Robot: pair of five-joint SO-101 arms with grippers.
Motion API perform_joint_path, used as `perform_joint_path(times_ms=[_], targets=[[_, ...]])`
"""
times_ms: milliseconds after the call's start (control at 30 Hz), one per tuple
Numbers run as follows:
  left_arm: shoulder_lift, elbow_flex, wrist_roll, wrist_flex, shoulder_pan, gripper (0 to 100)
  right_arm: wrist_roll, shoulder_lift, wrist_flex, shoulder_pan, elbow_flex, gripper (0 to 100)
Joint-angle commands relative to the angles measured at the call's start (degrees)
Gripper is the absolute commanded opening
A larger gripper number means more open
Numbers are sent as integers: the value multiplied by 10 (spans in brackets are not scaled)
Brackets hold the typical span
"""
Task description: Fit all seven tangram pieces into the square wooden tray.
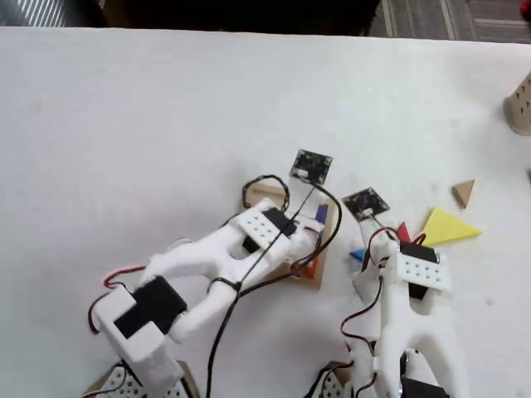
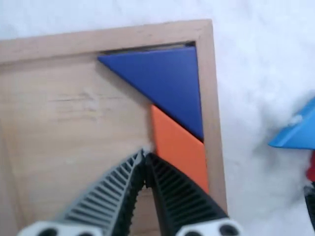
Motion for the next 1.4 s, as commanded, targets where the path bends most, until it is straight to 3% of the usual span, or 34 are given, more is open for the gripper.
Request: perform_joint_path(times_ms=[0,600,933,1233,1367], targets=[[-3,-27,4,-8,22,23,4,-14,-7,-7,-4,18],[-5,-28,3,-5,-22,23,4,-14,-7,-7,-4,18],[-86,-26,2,59,-65,27,4,-14,-7,-6,-4,18],[-146,-26,-165,84,-196,27,4,-14,-7,-4,-4,18],[-146,-26,-199,82,-254,27,4,-14,-7,-4,-4,18]])
